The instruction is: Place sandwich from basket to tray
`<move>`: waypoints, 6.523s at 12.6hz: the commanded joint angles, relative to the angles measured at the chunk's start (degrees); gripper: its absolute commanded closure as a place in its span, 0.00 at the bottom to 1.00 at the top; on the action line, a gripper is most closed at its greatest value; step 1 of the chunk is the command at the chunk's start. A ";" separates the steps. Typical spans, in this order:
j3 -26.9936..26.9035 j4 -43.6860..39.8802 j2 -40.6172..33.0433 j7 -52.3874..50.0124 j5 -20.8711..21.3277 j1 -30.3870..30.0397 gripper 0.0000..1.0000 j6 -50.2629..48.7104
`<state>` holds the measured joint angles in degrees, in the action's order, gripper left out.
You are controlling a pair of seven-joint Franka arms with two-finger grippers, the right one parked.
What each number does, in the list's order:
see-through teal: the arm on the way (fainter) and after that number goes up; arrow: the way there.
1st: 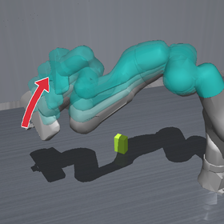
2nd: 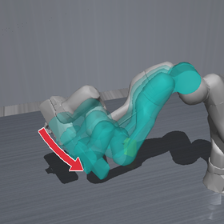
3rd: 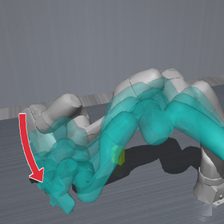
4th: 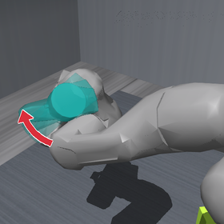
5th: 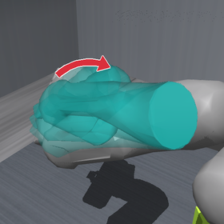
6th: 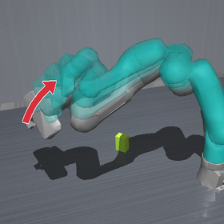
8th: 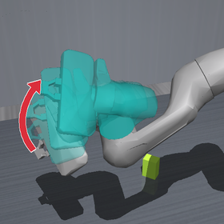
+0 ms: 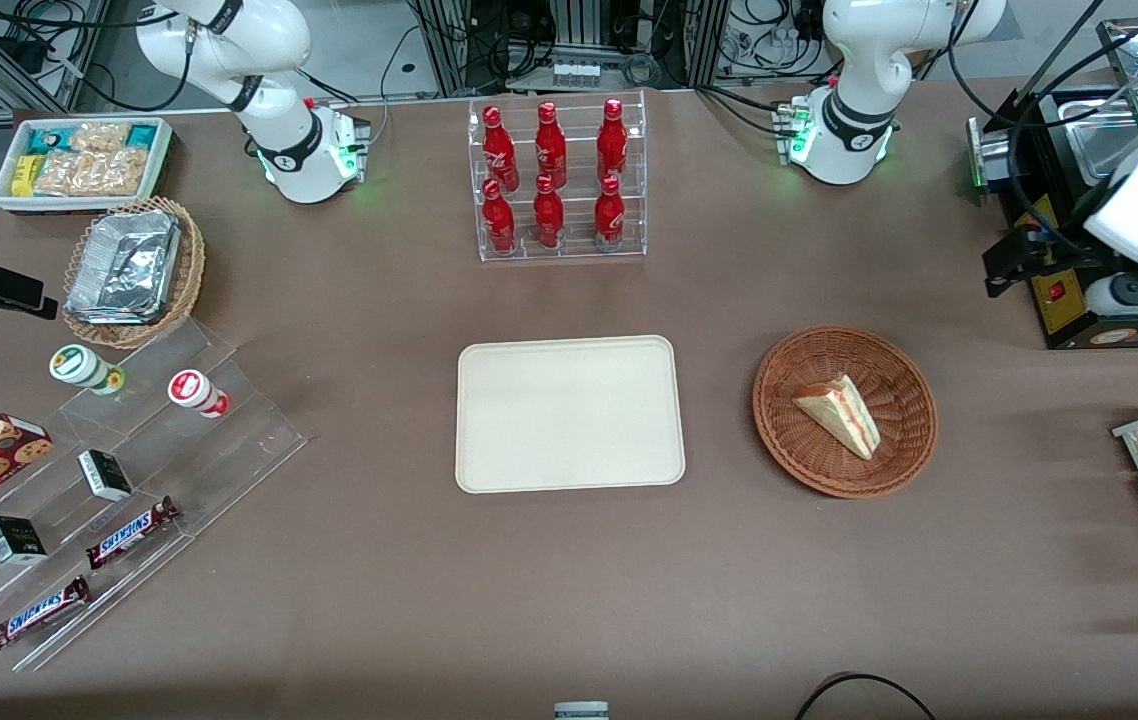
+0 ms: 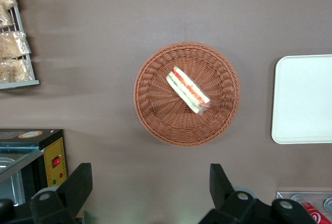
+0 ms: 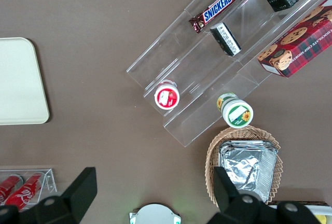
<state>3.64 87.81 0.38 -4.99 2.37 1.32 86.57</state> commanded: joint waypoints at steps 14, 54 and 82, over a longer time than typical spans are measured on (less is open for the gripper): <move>0.84 33.19 0.76 -30.19 -0.52 4.47 0.00 41.01; 5.41 -4.31 38.46 -36.23 -4.39 34.71 1.00 40.24; 4.97 7.71 5.00 -28.00 -0.87 12.24 0.00 18.55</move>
<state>8.05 88.61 10.98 -37.96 1.90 17.12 105.13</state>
